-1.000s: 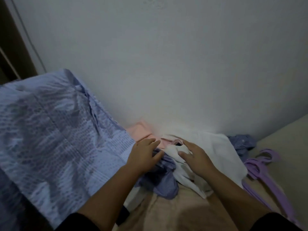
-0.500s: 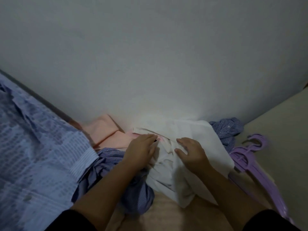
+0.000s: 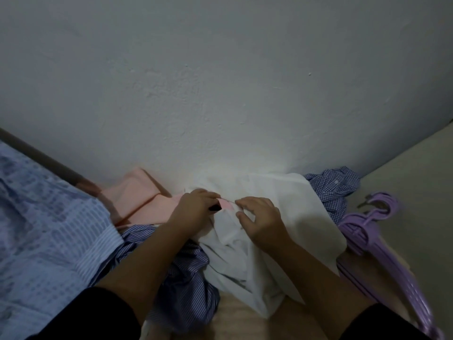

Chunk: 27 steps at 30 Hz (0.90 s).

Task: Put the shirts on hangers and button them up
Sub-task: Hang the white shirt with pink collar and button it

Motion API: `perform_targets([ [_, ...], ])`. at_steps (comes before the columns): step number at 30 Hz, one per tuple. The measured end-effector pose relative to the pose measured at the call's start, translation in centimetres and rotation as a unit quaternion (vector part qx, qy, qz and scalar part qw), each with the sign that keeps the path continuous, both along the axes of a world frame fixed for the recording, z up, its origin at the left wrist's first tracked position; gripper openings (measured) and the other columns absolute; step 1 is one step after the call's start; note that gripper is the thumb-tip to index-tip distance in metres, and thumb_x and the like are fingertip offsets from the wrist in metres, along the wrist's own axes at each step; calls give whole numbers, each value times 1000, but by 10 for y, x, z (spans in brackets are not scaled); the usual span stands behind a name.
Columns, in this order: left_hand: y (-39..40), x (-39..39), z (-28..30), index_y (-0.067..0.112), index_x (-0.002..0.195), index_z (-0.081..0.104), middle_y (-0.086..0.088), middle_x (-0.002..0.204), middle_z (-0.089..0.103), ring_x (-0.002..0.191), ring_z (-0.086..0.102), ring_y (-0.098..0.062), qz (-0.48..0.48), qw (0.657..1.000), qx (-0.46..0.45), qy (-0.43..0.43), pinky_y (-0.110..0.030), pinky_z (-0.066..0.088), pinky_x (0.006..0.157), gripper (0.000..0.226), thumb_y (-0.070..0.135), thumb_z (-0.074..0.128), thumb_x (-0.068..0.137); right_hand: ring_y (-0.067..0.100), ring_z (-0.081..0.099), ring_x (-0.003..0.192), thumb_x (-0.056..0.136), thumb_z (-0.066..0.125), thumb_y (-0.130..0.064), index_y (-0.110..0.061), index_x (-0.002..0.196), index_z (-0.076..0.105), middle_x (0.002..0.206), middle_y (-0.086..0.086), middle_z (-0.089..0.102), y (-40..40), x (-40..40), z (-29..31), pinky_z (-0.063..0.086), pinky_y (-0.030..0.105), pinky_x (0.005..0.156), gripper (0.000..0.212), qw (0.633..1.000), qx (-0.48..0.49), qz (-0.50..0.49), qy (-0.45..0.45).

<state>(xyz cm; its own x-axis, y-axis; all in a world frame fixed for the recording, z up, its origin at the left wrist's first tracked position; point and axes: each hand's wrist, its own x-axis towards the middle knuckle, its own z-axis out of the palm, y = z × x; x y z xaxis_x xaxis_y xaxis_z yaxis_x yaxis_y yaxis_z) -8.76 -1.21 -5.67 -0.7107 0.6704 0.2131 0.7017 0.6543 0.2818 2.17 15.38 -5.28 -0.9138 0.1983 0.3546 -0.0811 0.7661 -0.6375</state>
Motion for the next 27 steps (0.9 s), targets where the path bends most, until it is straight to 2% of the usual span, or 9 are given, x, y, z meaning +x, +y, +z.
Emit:
perform_targets([
  [2,-1,6,14,17,105,75,0,113,70,105,61,-20,-2,998,43,-35,-33,49,86,33,13,50,83,18,56,108,81,51,-36,-18,113,68,114,-2,67,0,4,7,40,27,91,41,1000,-14,-1,-7],
  [6,-2,29,61,13,90,74,3,87,69,76,62,-6,46,967,196,-159,-22,50,69,13,6,65,83,15,49,120,90,59,-38,-20,129,55,130,-4,57,-7,7,36,37,28,103,44,998,-55,3,-40],
  [9,-6,50,102,14,95,73,11,94,65,85,61,-1,44,951,254,-173,-12,47,77,21,4,74,76,12,50,119,85,65,-37,-25,137,43,132,-7,53,-24,18,70,44,35,102,57,990,-127,19,-50],
  [12,-13,73,148,13,102,72,13,99,62,91,57,7,-6,955,252,-154,-3,42,78,26,3,70,79,12,57,103,86,64,-39,-26,132,42,113,-7,58,-36,33,107,50,32,88,52,991,-131,1,-12],
  [15,-24,93,189,16,110,69,9,108,61,96,58,-2,-27,970,206,-127,-3,41,80,31,6,70,80,16,61,86,90,59,-19,-20,120,46,91,-5,62,-38,52,151,49,28,75,33,991,-123,-22,36],
  [17,-33,107,213,20,110,64,8,110,58,94,56,-8,-21,983,147,-104,-8,43,77,36,9,74,78,17,60,81,85,56,-7,-21,112,46,85,-1,65,-36,66,182,46,27,69,32,986,-153,-29,53],
  [20,-45,130,242,23,101,48,2,107,62,90,61,-16,5,989,110,-97,-25,48,76,32,14,71,81,17,55,72,86,47,-4,-21,105,41,80,5,63,-32,91,227,41,28,62,26,983,-171,-1,65],
  [24,-58,159,282,22,106,43,4,89,66,80,60,-13,45,981,164,-89,-24,44,64,37,27,72,83,14,41,60,94,35,-5,-20,104,39,72,3,45,-35,123,264,32,28,55,18,992,-100,33,74],
  [27,-61,182,309,26,113,44,2,93,66,79,60,-9,45,971,216,-95,-22,43,60,41,34,71,83,15,46,74,97,42,-16,-20,107,37,86,0,45,-41,145,280,36,24,62,12,988,-116,48,93],
])
